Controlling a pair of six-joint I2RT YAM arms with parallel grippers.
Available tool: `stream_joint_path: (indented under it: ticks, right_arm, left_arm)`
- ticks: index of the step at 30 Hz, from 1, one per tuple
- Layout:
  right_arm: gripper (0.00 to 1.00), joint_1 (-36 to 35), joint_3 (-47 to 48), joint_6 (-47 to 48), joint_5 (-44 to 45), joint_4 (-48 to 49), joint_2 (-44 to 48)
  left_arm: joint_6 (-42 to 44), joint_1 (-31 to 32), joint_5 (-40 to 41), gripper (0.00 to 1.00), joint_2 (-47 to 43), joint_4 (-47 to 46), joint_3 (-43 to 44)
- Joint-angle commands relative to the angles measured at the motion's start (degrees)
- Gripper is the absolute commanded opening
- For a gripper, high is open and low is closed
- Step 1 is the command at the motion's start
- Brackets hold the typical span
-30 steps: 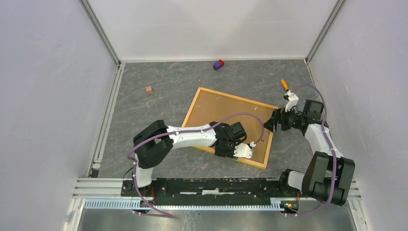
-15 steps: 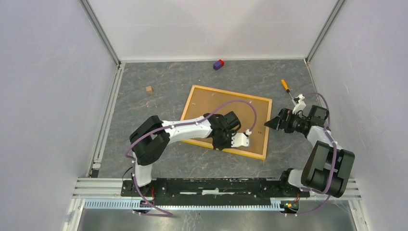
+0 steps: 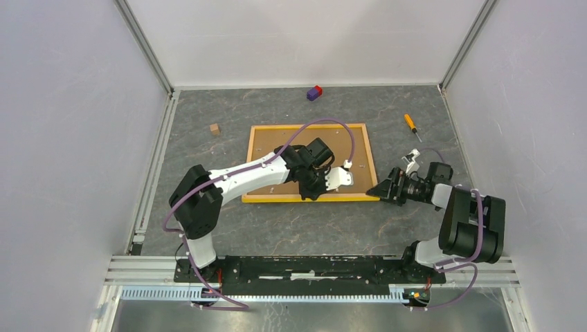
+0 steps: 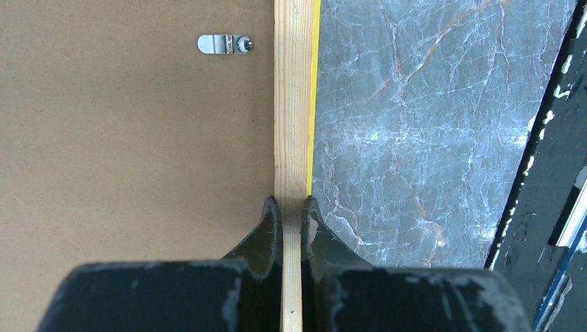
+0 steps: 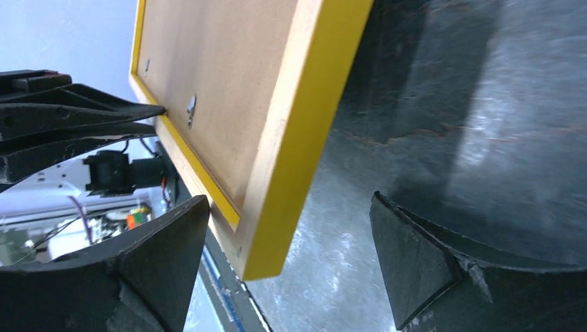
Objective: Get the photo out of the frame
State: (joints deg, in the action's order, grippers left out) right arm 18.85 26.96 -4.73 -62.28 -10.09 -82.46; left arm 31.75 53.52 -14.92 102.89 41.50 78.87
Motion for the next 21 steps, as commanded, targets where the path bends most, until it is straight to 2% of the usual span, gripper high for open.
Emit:
stream_joint_path:
  ticks: [1,4,7,12,14,15,17,18,19,21]
  right_arm:
    - [0.88,-3.60,-1.61,-6.86,-4.83,7.59,-2.12]
    - [0.79,-5.74,-2.41,-9.82,-5.18,11.38,-3.16]
    - [0.63,-7.03,-2.60,-11.11,-5.76,12.72,-4.70]
    - [0.22,-7.23,-0.54,-9.27,-7.95,9.13,-7.64]
    - [0.01,-7.20,-0.07,-8.90,-8.33,7.35,-7.77]
    - [0.00,-7.21,-0.09,-9.09,-8.42,7.09,-7.54]
    - [0.00,-7.21,-0.61,-9.91,-8.31,7.22,-6.53]
    - [0.00,-7.18,-1.10,-11.10,-8.08,7.90,-5.97]
    - [0.00,-7.17,-2.00,-12.87,-8.16,9.51,-5.61]
    - [0.00,-7.20,-4.41,-18.87,-8.46,15.88,-5.00]
  left_arm:
    - [-0.23,0.42,-2.61,0.02,-4.96,-3.51,2.23]
    - [0.06,0.78,-1.49,0.02,-4.77,-4.15,1.95]
    - [1.10,2.92,2.87,0.02,-4.24,-4.39,2.36]
    - [1.96,6.26,10.19,0.02,-5.26,-7.49,0.21]
    - [0.43,6.58,16.27,0.03,-5.61,-10.58,-0.86]
    - [-0.52,6.70,19.06,0.11,-5.85,-11.68,-1.17]
    - [-2.29,8.10,26.36,0.50,-6.67,-11.08,-0.29]
    - [-2.47,9.08,29.40,0.81,-7.46,-10.85,-0.36]
    - [-2.41,9.89,31.48,0.91,-8.90,-10.68,-1.03]
    - [-1.55,11.71,34.41,1.00,-11.71,-10.47,-3.51]
